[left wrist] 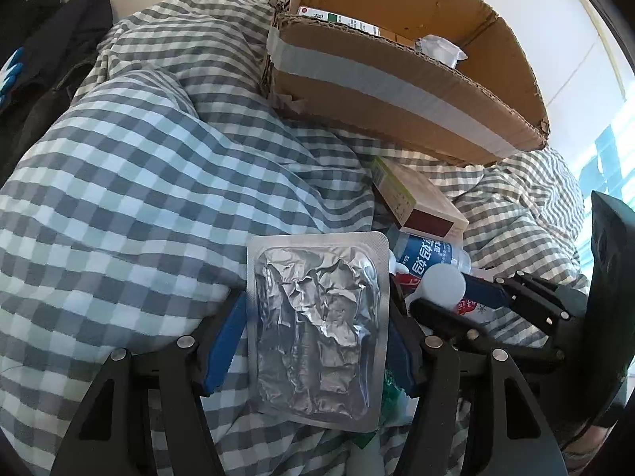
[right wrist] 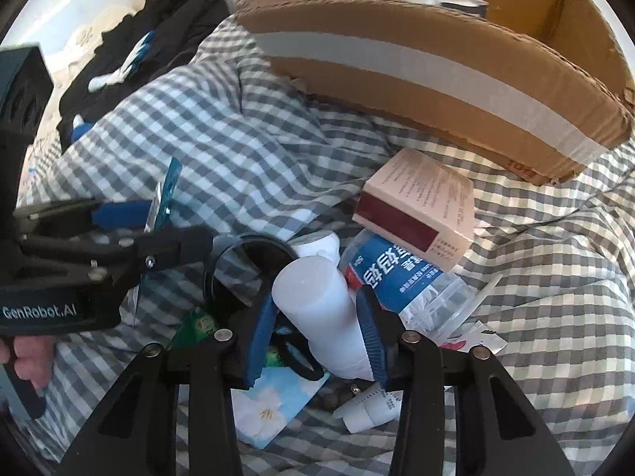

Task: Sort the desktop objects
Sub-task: 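Grasp the foil blister pack with left tool while right tool grasps the white bottle, then carry blister pack and white bottle into the box and release both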

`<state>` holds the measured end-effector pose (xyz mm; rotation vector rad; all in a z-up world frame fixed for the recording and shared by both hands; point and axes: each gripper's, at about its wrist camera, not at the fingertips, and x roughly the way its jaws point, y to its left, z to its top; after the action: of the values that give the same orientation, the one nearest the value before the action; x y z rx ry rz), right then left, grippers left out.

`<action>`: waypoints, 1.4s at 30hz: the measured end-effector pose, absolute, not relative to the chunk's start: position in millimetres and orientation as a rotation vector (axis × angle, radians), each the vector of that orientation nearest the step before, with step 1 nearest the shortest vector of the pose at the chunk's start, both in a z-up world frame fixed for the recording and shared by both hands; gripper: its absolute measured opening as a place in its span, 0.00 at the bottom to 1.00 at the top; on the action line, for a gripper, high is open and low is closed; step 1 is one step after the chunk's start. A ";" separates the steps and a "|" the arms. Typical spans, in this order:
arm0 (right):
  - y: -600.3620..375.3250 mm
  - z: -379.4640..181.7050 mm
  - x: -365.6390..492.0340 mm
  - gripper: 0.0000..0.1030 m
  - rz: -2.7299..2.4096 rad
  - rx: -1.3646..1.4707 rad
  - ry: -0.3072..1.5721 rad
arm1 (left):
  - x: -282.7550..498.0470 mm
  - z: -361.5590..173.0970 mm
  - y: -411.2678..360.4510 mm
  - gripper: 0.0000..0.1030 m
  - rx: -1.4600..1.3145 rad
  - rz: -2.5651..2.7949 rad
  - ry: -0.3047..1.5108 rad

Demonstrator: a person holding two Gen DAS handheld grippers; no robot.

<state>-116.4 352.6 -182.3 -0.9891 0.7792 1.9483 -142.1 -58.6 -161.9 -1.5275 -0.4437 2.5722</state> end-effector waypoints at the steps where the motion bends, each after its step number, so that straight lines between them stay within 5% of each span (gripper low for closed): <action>1: 353.1 -180.3 -114.5 0.37 1.946 -0.972 0.783 | -141.9 -160.6 -58.0 0.64 -1.525 2.572 -0.442; 26: 313.7 -16.7 -51.1 0.31 1.968 -0.599 0.556 | -114.2 -32.7 -30.5 0.63 -1.166 2.704 -0.288; 42: 349.3 72.7 -31.0 0.31 1.920 -0.486 0.386 | -183.2 48.3 -20.9 0.63 -0.975 2.808 -0.210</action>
<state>-31.0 349.3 72.7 -0.4860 0.3856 1.9204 -183.2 -20.9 48.3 -0.9755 -0.2101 2.8080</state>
